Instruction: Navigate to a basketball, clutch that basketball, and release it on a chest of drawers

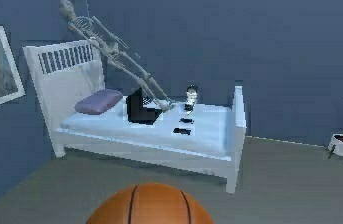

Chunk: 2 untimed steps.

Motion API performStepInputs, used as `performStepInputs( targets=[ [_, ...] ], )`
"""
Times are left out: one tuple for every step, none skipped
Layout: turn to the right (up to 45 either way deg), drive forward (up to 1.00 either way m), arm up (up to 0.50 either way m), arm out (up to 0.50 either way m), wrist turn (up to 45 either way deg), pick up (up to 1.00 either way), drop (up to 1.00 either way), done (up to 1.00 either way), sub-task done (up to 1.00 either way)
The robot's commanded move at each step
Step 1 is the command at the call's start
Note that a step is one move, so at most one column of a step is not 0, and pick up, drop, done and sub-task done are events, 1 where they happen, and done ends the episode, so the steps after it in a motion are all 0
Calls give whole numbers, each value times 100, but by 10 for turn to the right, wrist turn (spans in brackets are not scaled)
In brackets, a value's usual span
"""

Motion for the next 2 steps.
performStepInputs(
  targets=[
    [450,0,0,0,0,0,0,0,0],
    [90,0,0,0,0,0,0,0,0]
  ],
)
